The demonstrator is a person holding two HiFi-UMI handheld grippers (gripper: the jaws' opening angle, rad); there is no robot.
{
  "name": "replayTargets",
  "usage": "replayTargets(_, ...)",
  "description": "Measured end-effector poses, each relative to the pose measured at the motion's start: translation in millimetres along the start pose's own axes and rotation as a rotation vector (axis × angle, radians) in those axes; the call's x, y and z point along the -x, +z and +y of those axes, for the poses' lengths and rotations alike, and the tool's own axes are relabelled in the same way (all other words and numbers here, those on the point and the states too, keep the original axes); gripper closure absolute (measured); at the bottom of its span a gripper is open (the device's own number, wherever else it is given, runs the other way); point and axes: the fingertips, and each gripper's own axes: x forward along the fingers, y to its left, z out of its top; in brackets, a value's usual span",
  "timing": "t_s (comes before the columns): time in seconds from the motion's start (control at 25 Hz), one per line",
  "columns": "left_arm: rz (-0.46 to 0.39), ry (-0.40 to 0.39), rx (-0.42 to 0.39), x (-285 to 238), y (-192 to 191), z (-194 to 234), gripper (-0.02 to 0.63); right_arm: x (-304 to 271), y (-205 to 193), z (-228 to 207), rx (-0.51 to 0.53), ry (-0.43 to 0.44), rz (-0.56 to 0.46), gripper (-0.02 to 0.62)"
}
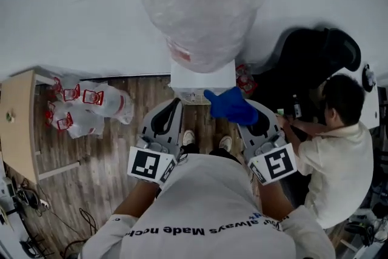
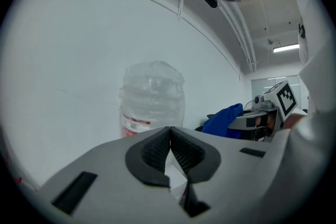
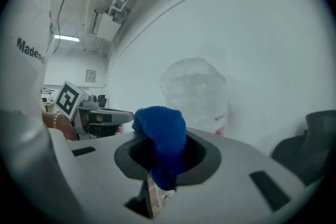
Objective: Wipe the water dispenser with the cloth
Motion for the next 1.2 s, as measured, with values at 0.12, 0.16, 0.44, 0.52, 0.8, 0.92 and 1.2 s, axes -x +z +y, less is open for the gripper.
replayTargets(0.12, -0.02, -0.018, -0.019, 2.8, 23.7, -4.8, 0.586, 4.0, 29.3, 10.7, 0.02, 0.017, -0.031, 0.515)
replayTargets(0.16, -0.027, -0.022, -0.027, 2.9, 30.6, -5.0, 0.586, 4.4, 37.1, 12.5, 0.024, 0.02, -0.042, 0.516)
replayTargets(0.44, -0.055, -0.042, -0.054, 4.4, 54.6, 1.3, 0.586, 4.1, 60.6, 16.2, 0.027, 0.008, -0.081, 0.517)
replayTargets(0.52, -0.057, -0.046, -0.056, 3.9, 55.3, 3.1, 0.586, 1.6, 61.3, 16.5, 0.027, 0.005, -0.084, 0.517)
replayTargets(0.8, -0.059, -0.062, -0.045, 2.5, 59.3, 9.1, 0.586, -6.4, 65.7, 19.4, 0.025, -0.002, -0.079, 0.517)
replayTargets(0.92, -0.054, -0.068, -0.045, 1.8, 56.9, 9.5, 0.586, -8.0, 64.6, 18.4, 0.027, -0.006, -0.08, 0.517)
replayTargets(1.2, -0.056, -0.067, -0.051, 4.2, 46.3, -7.1, 0.586, 6.6, 53.1, 12.5, 0.024, -0.003, -0.091, 0.517)
